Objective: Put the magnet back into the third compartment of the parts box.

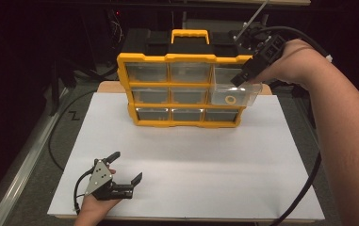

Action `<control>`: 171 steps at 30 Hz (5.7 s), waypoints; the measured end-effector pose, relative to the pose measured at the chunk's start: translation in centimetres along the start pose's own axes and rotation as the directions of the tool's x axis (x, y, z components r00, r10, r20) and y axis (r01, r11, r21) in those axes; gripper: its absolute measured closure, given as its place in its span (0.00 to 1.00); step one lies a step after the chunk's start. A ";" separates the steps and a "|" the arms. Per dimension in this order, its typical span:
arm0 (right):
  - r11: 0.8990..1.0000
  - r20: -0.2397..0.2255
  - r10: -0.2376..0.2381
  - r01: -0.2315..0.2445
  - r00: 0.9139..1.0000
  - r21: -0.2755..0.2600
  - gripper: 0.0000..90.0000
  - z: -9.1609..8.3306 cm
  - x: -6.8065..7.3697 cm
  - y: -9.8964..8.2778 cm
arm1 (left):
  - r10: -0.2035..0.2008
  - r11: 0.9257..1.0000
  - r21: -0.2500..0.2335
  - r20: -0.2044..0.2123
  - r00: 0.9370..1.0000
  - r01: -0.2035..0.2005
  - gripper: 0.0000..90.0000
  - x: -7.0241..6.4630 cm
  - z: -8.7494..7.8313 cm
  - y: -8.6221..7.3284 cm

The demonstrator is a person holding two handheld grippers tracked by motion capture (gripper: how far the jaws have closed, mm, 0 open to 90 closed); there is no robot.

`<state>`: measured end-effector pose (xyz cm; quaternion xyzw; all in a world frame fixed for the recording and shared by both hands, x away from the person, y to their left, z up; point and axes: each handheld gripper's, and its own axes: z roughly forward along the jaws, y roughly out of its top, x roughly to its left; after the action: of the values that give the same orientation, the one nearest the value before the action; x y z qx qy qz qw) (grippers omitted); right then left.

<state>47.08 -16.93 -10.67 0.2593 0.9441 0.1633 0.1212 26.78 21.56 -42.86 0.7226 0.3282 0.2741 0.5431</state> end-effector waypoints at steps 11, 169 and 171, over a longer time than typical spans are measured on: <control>1.000 -0.031 -0.002 0.002 1.000 0.001 0.43 -0.7 1.3 -2.5 | 0.012 1.000 0.013 0.009 1.000 -0.012 0.00 -0.3 0.3 0.0; 0.703 -0.114 0.308 -0.306 0.945 -0.642 0.01 22.3 12.7 -23.2 | -0.068 0.993 0.093 -0.025 0.997 0.070 0.00 0.0 0.3 -0.6; 0.689 -0.104 0.327 -0.313 0.939 -0.654 0.01 22.4 12.8 -23.9 | -0.069 0.992 0.101 -0.030 0.997 0.072 0.00 0.0 0.4 -0.6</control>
<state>32.67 -24.07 -41.94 0.3614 0.7634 0.5027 0.1844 26.99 21.43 -43.55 0.7337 0.3745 0.2470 0.5103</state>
